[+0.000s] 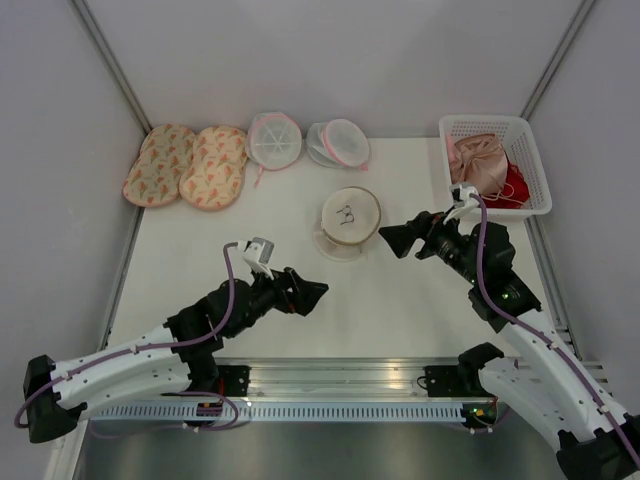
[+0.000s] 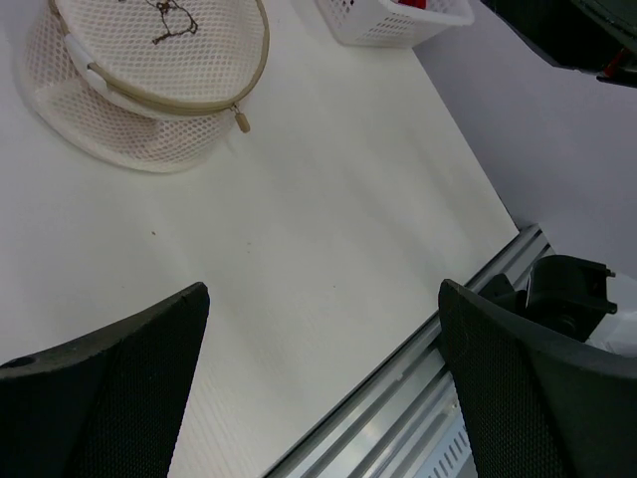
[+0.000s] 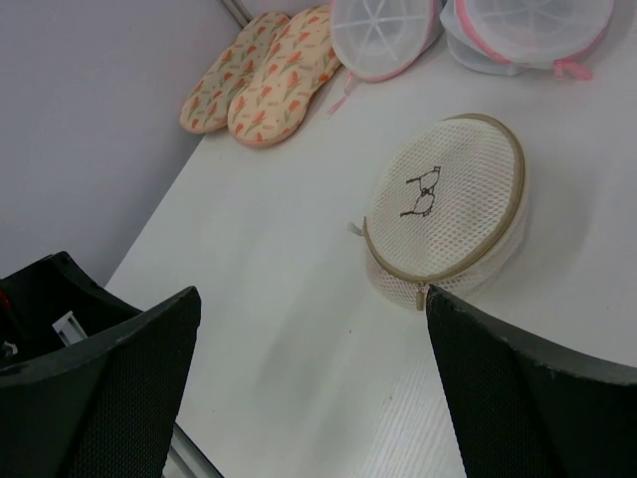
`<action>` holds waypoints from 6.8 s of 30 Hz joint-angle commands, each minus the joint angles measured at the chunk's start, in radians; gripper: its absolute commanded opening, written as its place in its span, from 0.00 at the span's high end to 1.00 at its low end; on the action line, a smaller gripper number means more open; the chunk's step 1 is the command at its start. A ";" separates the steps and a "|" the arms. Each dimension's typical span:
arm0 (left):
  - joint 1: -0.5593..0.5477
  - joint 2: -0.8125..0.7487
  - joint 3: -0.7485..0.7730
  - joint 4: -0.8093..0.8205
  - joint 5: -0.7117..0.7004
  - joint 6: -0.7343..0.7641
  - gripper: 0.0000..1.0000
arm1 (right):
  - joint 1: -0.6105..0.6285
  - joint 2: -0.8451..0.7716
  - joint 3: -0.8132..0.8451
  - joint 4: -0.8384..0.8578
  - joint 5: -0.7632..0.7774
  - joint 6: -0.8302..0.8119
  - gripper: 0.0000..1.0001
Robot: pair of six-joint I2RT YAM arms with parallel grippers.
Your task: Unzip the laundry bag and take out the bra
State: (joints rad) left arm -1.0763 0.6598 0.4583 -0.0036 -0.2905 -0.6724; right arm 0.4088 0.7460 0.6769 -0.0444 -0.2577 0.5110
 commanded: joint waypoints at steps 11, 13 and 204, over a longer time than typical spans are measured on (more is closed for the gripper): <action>0.266 0.392 -0.004 0.371 0.200 -0.219 0.00 | 0.001 0.032 -0.010 0.018 0.015 0.011 0.02; 0.325 0.458 -0.012 0.515 0.246 -0.243 0.00 | 0.001 0.016 -0.022 0.014 0.024 0.011 0.02; 0.622 0.778 0.128 0.491 0.801 -0.366 0.98 | 0.426 0.589 0.119 -0.087 0.058 -0.083 0.99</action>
State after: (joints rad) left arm -0.4789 1.4403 0.5461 0.4854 0.5266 -1.1191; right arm 0.8295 1.3548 0.7620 -0.0040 -0.2554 0.4786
